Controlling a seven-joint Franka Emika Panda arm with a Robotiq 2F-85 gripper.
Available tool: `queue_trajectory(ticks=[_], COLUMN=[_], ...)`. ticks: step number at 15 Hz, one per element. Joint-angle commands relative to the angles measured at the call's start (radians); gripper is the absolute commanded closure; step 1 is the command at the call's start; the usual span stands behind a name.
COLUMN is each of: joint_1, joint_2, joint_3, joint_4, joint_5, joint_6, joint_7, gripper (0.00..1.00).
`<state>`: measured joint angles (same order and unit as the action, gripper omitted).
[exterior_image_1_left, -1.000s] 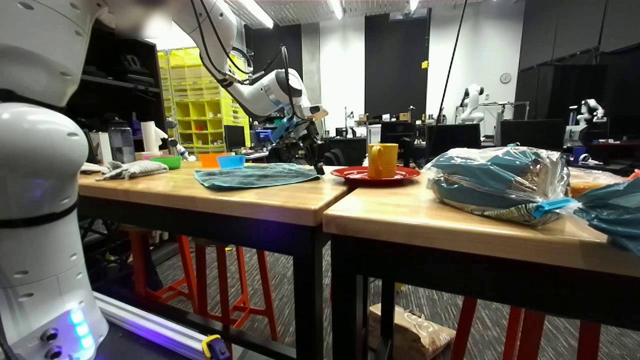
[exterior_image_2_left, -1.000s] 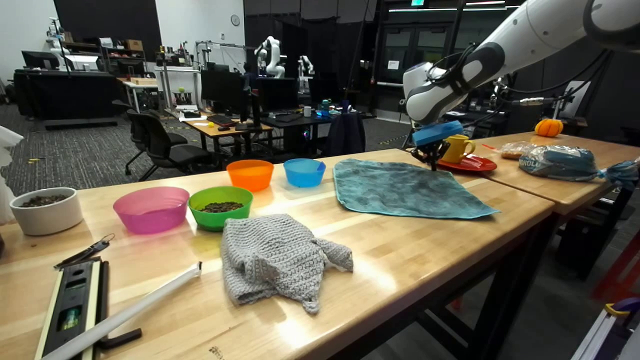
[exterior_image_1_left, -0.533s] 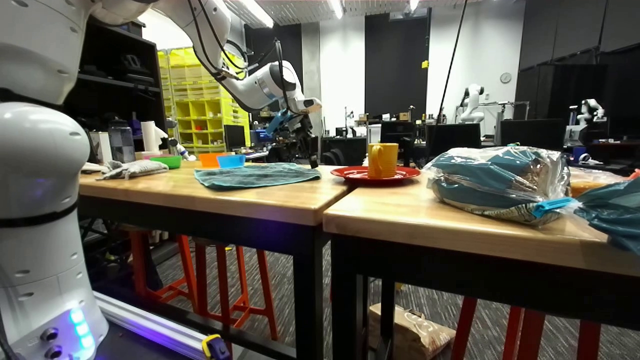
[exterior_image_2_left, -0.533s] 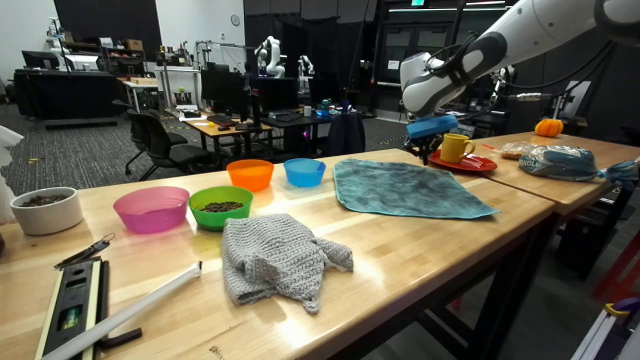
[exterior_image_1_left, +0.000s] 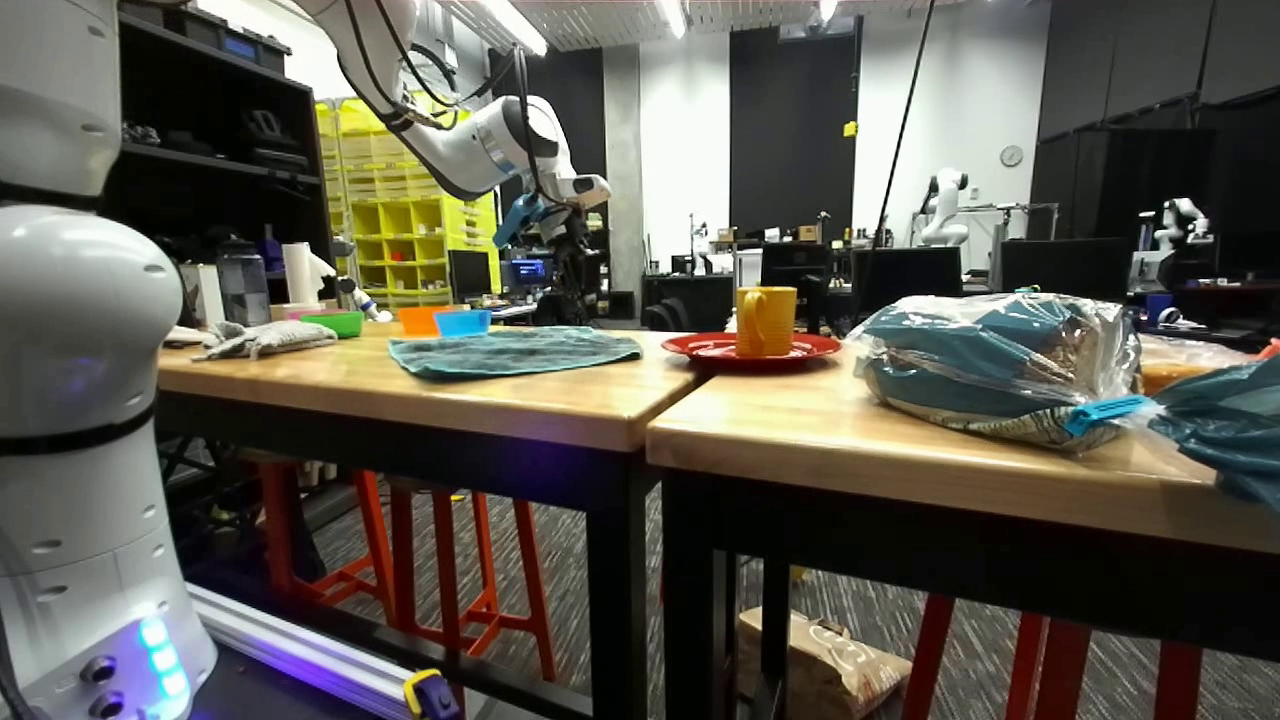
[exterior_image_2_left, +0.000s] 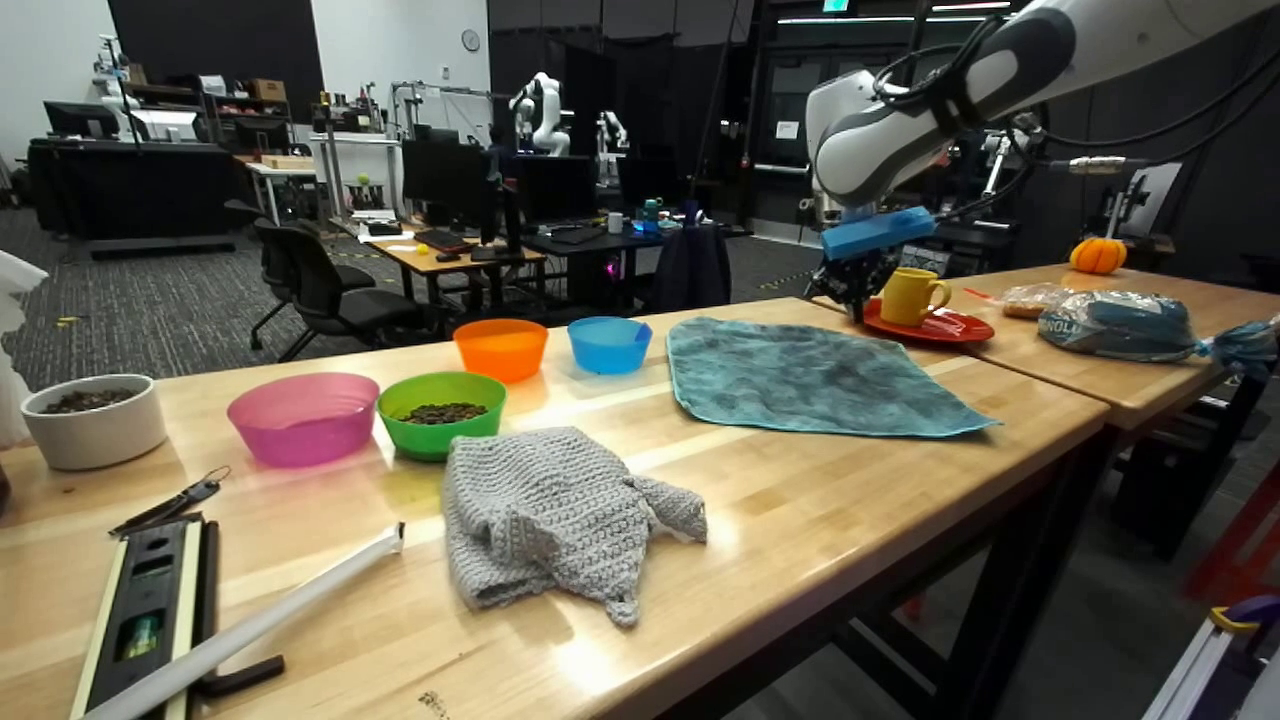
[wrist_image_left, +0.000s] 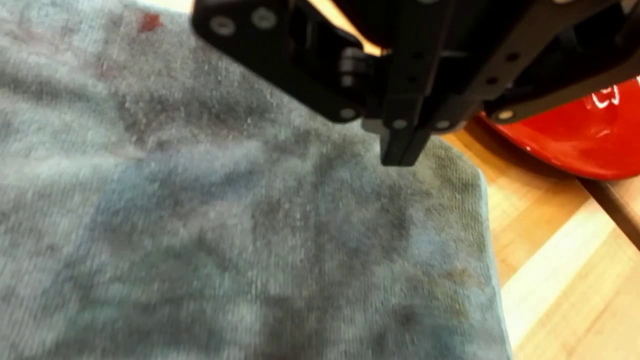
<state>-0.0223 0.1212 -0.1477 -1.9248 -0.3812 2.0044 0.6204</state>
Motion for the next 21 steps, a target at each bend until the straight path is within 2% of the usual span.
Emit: queue_trajectory(ticks=[1, 9, 16, 21], joint_1=[-0.007, -0.022, -0.038, -0.040], joint_2=[-0.124, -0.300, -0.403, -0.424], joint_3=[0.025, 0.068, 0.092, 0.113], joint_4=[-0.150, -0.374, -0.500, -0.563], joint_5=[0.029, 0.089, 0.123, 0.142], joint_6=[-0.049, -0.121, -0.182, -0.182], joint_7=[-0.023, -0.040, -0.077, -0.093], gripper=[1.00, 1.00, 1.00, 1.00])
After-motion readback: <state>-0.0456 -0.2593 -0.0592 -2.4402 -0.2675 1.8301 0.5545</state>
